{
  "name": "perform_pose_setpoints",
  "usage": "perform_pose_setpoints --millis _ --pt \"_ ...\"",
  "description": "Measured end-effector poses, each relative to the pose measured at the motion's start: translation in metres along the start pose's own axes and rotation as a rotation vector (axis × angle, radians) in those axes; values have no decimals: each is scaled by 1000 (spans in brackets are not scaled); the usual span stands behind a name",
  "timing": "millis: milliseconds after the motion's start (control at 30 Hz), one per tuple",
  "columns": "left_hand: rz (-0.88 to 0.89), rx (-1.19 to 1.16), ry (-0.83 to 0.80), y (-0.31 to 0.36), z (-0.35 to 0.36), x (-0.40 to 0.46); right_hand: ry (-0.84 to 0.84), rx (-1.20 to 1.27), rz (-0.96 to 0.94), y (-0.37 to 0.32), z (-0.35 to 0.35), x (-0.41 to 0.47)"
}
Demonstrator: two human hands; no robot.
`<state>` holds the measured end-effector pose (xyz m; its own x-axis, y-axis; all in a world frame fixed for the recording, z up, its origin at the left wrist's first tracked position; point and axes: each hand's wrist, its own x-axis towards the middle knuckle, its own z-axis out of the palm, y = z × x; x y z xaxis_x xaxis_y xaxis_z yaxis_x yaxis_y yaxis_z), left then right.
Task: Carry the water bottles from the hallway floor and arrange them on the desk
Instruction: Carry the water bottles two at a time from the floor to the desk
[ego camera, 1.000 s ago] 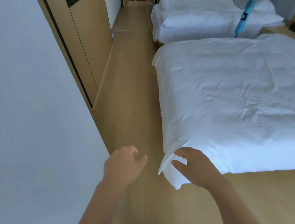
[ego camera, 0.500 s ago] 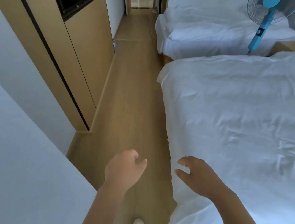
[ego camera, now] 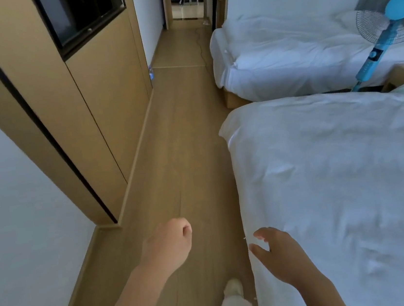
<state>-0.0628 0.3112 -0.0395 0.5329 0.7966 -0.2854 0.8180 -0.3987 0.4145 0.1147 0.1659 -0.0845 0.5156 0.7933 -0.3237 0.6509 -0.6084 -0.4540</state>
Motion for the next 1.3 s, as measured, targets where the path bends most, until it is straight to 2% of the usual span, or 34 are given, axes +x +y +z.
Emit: perform_pose_setpoints --millis 167,300,433,800,1100,1300 --pt "6 0 1 33 -24 117 15 -23 -7 0 -41 118" --pt "-5 8 3 65 -58 217 67 -25 -19 -7 -103 221" --pt "-65 -50 75 78 -93 304 121 -11 -63 -19 -159 311" --pt "-45 -27 84 86 -122 517 -10 -33 -79 -67 -192 509" --pt "74 -35 103 88 -213 715 -1 -31 -104 -160 -246 694" --pt "78 -11 64 89 -246 821 -3 -29 -112 -198 -266 800"
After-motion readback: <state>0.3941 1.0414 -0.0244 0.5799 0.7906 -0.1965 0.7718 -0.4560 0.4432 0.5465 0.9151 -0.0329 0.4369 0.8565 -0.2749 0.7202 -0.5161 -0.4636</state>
